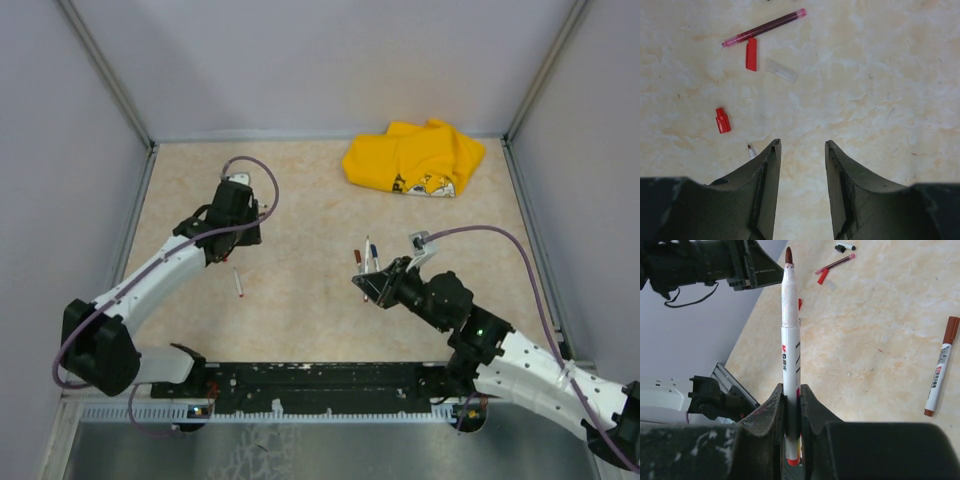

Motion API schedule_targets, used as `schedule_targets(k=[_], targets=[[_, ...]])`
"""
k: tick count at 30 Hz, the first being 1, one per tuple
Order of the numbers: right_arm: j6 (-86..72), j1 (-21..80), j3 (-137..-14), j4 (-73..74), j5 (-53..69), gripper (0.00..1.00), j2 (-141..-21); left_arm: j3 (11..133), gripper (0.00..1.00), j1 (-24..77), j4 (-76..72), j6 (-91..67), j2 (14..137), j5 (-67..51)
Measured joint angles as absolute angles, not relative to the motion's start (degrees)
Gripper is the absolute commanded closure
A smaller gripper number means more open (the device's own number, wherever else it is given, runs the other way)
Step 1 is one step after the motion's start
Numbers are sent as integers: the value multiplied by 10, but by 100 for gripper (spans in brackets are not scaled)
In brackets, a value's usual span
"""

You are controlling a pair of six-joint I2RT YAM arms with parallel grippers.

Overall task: Insert the pens into the pen caps
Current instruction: Pick up the pen cap from the center of the board.

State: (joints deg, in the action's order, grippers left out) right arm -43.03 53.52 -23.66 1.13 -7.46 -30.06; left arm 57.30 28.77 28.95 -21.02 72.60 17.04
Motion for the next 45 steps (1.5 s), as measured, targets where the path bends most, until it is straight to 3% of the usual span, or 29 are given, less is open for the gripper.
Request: schedule_targets(k=[9, 21, 45], targets=[[-428, 535, -237, 42, -76, 100, -281, 630, 57, 204, 272, -145, 886, 113], [-426, 535, -237, 60, -85, 100, -260, 714, 60, 126, 276, -92, 988, 50], [-421, 535, -237, 60, -85, 100, -277, 791, 66, 98, 317, -55, 1124, 11]])
